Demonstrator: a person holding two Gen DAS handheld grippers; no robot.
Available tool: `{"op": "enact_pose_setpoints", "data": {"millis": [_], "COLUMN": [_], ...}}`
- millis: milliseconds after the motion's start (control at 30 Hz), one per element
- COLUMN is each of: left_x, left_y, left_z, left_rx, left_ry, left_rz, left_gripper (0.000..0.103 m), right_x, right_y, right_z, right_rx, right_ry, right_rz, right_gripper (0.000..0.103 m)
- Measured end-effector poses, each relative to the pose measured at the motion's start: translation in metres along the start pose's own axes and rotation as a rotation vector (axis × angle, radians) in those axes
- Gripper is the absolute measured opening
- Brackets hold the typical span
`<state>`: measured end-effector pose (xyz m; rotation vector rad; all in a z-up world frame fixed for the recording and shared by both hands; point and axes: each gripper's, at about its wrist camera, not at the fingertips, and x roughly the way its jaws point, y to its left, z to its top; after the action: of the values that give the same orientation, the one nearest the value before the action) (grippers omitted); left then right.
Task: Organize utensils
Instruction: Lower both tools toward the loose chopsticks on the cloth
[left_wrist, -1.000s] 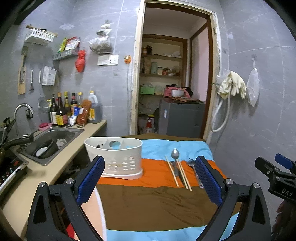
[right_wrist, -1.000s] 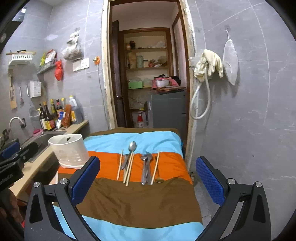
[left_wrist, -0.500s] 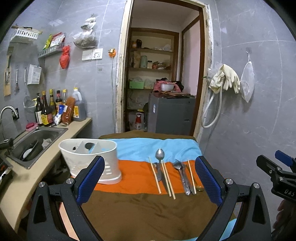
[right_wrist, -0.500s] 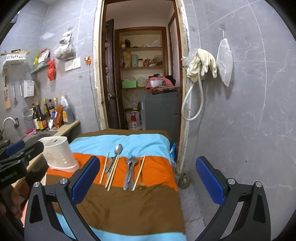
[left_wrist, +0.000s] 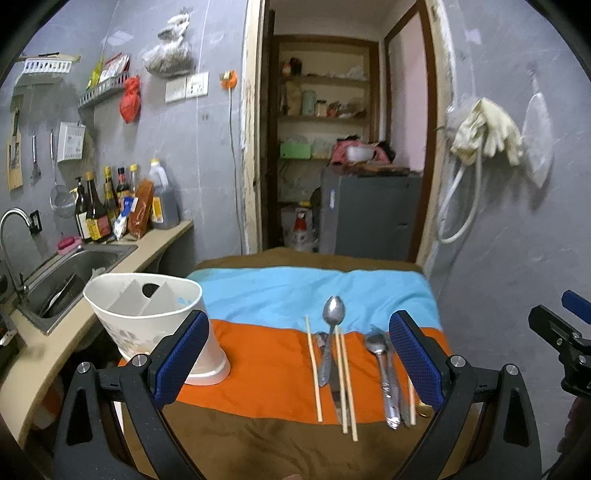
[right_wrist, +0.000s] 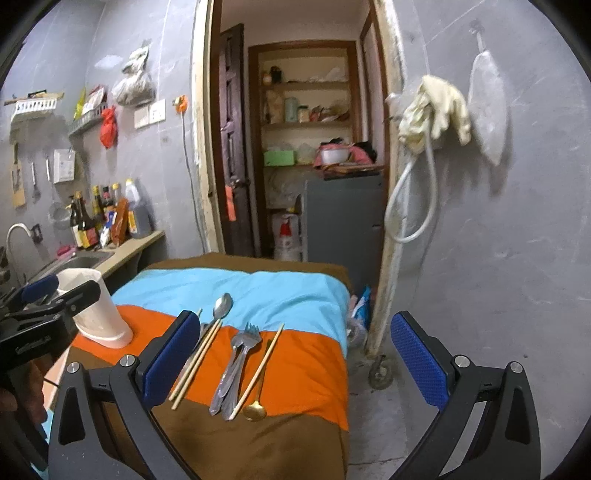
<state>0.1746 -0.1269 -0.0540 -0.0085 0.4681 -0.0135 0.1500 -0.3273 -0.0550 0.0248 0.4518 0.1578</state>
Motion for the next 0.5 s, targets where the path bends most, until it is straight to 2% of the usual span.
{"op": "enact_pose_setpoints", "data": {"millis": [300, 500], "left_x": [0.079, 0.131], "left_y": [0.003, 0.004], "left_z": [-0.011, -0.023], "left_rx": [-0.026, -0.037], "left_ry": [0.116, 0.234], "left_rz": [0.045, 0.046], "left_gripper": [0.096, 0.095], "right_x": [0.076, 0.12], "right_y": [-0.014, -0.02], "right_z": [-0.009, -0.019], "right_rx": [-0.003, 0.023], "right_ry": [0.078, 0.186], "right_rz": [0.096, 0.133], "right_gripper": [0.103, 0.101]}}
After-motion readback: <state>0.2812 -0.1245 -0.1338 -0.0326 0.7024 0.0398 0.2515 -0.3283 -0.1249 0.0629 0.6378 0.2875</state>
